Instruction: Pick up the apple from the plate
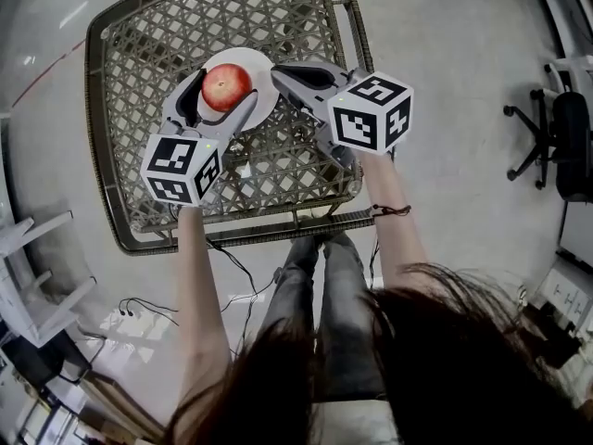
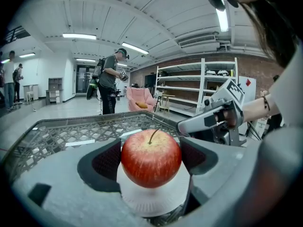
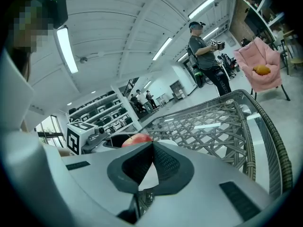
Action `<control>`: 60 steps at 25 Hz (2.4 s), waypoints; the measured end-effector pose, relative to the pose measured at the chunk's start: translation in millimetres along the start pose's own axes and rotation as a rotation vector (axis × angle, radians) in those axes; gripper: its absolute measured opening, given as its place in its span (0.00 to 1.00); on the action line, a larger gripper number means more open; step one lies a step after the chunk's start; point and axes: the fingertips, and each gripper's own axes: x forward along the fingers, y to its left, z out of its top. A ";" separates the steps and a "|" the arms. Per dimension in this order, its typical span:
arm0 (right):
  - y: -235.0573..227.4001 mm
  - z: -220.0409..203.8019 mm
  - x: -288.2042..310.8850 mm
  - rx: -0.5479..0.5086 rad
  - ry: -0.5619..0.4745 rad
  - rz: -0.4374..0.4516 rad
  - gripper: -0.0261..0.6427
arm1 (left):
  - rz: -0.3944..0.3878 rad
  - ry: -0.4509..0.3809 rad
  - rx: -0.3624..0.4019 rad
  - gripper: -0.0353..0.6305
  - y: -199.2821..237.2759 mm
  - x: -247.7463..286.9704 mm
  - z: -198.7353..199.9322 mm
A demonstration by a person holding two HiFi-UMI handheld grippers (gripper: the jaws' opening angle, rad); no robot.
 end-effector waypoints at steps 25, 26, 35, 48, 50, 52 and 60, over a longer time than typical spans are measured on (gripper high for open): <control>55.3 58.4 -32.1 -0.040 -0.046 0.014 0.05 | 0.046 -0.119 -0.046 0.64 -29.2 -58.4 78.2; 58.1 60.6 -34.0 -0.037 -0.050 0.015 0.05 | 0.048 -0.125 -0.051 0.64 -30.8 -61.5 81.4; 82.8 77.4 -58.2 -0.020 -0.094 0.029 0.05 | 0.068 -0.167 -0.068 0.64 -50.3 -90.6 106.2; 123.7 108.4 -82.2 -0.066 -0.136 0.075 0.05 | 0.117 -0.221 -0.079 0.64 -74.7 -125.4 138.3; 128.9 114.0 -86.0 -0.075 -0.141 0.082 0.05 | 0.128 -0.231 -0.081 0.64 -75.7 -129.6 144.9; 133.9 116.5 -91.0 -0.077 -0.142 0.086 0.05 | 0.136 -0.236 -0.084 0.64 -78.4 -134.4 150.2; 152.3 120.0 -104.9 -0.099 -0.150 0.108 0.05 | 0.162 -0.266 -0.090 0.64 -88.8 -153.8 162.5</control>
